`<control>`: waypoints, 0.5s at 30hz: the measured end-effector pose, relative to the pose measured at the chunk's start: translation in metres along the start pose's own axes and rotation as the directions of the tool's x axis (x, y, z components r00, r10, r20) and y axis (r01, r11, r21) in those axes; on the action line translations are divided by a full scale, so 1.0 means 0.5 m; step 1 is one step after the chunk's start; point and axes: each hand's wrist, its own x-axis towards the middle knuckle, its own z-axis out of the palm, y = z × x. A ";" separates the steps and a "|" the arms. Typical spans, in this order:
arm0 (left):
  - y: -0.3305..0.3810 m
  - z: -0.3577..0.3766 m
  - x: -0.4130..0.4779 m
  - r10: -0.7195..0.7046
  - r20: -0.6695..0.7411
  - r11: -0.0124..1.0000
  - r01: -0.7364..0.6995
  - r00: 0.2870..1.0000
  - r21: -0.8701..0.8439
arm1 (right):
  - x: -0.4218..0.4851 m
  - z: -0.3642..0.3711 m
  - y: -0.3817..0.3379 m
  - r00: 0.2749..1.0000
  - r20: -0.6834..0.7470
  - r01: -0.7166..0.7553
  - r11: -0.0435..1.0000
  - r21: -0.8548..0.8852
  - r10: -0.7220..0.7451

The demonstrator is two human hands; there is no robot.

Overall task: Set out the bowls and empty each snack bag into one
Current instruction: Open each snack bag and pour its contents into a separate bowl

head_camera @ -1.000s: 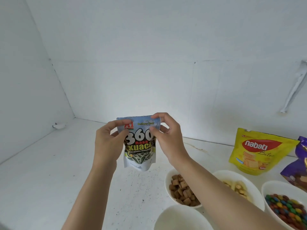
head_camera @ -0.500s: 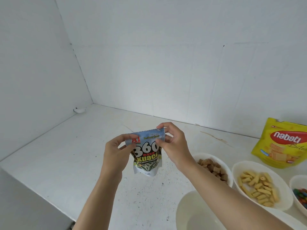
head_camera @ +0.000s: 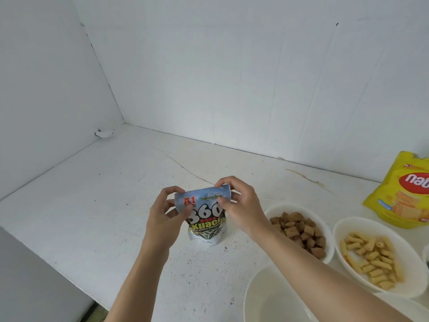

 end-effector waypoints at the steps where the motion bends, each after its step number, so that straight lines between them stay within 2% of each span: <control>1: -0.001 -0.003 0.001 0.006 0.019 1.000 -0.006 1.000 0.012 | 0.001 0.000 -0.002 1.000 0.006 -0.002 1.000 -0.008 0.002; 6: 0.005 -0.010 0.000 0.033 0.049 0.992 -0.039 0.998 0.119 | 0.001 0.000 -0.002 1.000 -0.001 0.004 0.998 -0.061 -0.005; 9: 0.013 -0.011 -0.005 0.068 0.046 0.986 -0.074 0.997 0.148 | 0.006 0.004 -0.004 0.996 -0.038 0.073 0.989 -0.128 -0.079; 12: 0.020 -0.013 -0.001 0.097 0.024 0.977 -0.100 0.995 0.187 | 0.016 0.010 -0.012 0.982 -0.054 0.162 0.953 -0.257 -0.181; 15: 0.023 -0.018 0.006 0.109 0.019 0.957 -0.110 0.994 0.268 | 0.027 0.018 -0.026 0.976 -0.001 0.195 0.874 -0.445 -0.219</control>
